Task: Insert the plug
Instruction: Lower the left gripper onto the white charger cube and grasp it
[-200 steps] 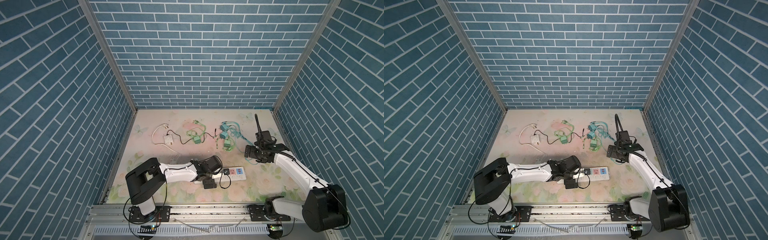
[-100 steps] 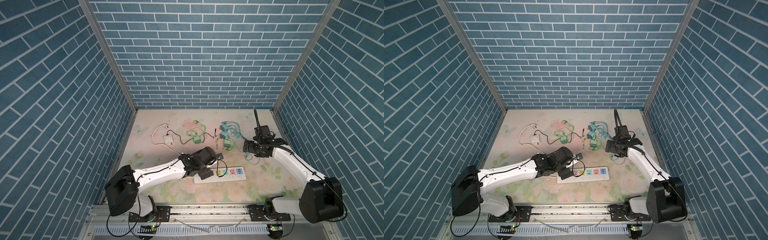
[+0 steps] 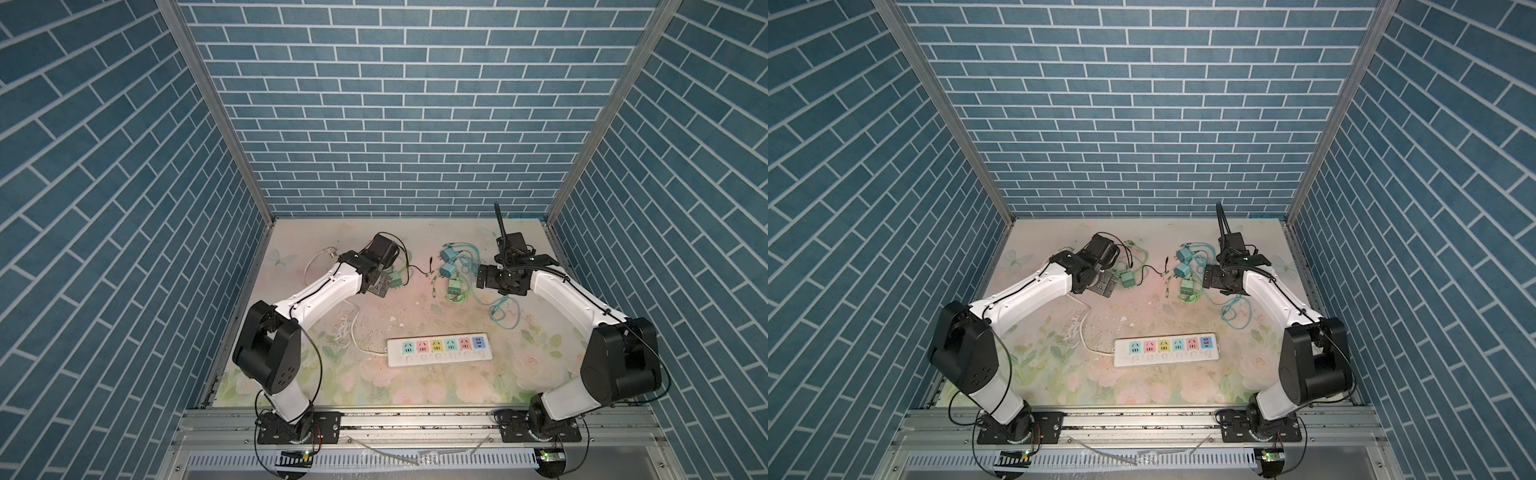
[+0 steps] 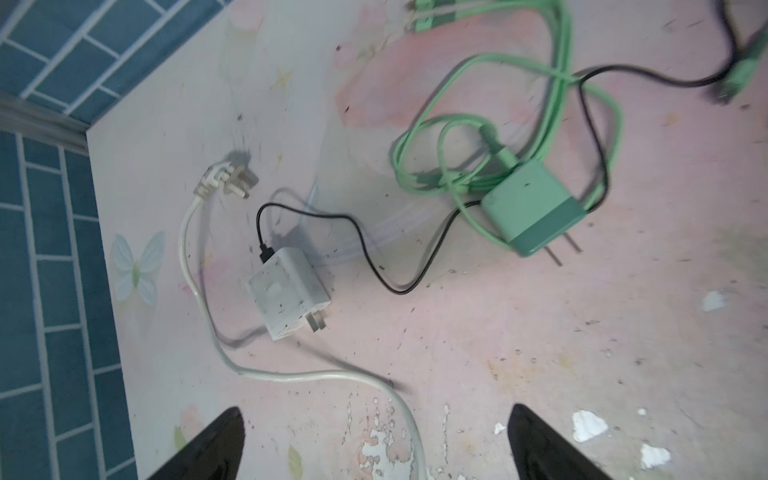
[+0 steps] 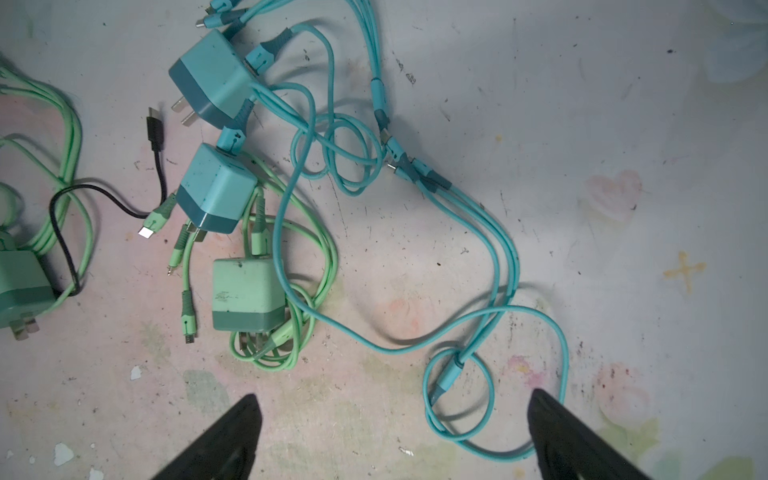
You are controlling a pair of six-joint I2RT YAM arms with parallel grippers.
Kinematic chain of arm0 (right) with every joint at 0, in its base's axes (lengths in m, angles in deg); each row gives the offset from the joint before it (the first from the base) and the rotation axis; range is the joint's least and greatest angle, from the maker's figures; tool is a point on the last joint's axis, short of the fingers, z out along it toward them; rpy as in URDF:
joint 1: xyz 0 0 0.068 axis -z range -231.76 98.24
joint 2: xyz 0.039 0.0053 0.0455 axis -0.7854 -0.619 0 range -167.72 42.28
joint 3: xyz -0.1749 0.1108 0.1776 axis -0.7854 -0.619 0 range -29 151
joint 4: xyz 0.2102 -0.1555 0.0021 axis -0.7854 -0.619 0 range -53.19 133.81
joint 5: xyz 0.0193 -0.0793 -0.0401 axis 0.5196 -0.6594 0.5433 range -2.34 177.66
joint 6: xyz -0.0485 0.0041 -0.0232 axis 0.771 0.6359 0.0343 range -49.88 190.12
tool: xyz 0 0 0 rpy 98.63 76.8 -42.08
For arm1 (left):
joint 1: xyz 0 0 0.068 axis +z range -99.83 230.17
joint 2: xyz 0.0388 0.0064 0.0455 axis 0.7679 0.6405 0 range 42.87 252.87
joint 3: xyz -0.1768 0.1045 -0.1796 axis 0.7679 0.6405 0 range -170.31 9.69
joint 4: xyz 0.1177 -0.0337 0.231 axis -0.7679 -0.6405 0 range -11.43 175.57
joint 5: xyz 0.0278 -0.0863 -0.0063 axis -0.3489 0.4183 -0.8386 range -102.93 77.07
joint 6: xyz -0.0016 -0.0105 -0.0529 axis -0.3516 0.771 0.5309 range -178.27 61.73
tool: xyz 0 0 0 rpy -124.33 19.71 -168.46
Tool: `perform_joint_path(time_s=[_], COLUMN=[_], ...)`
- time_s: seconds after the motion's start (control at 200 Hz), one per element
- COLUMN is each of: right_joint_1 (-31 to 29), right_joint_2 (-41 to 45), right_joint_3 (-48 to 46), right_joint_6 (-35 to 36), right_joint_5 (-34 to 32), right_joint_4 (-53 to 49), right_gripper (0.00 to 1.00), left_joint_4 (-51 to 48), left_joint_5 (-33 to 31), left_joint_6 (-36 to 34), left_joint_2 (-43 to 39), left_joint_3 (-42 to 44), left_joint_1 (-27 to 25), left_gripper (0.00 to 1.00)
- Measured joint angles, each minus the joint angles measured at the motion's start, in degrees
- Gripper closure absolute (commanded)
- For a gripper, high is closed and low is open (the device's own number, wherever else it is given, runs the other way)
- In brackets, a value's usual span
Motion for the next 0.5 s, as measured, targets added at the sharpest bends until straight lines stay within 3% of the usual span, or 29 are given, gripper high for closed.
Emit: perform_joint_path(time_s=[0.32,0.5], right_joint_1=[-0.5,-1.1], right_joint_2=[-3.3,-3.4], right_joint_3=[1.6,1.7], right_joint_6=[0.8,0.8], right_joint_5=[0.5,0.6], right_joint_4=[-0.4,-0.4], right_gripper=[0.01,0.01], left_joint_4=[-3.8,-2.9], left_joint_5=[-0.9,1.6], left_joint_6=[11.8,15.7], left_joint_2=[2.6,2.8], left_joint_3=[-1.6,-1.5], left_joint_1=[9.0,13.9], left_gripper=[0.0,0.01])
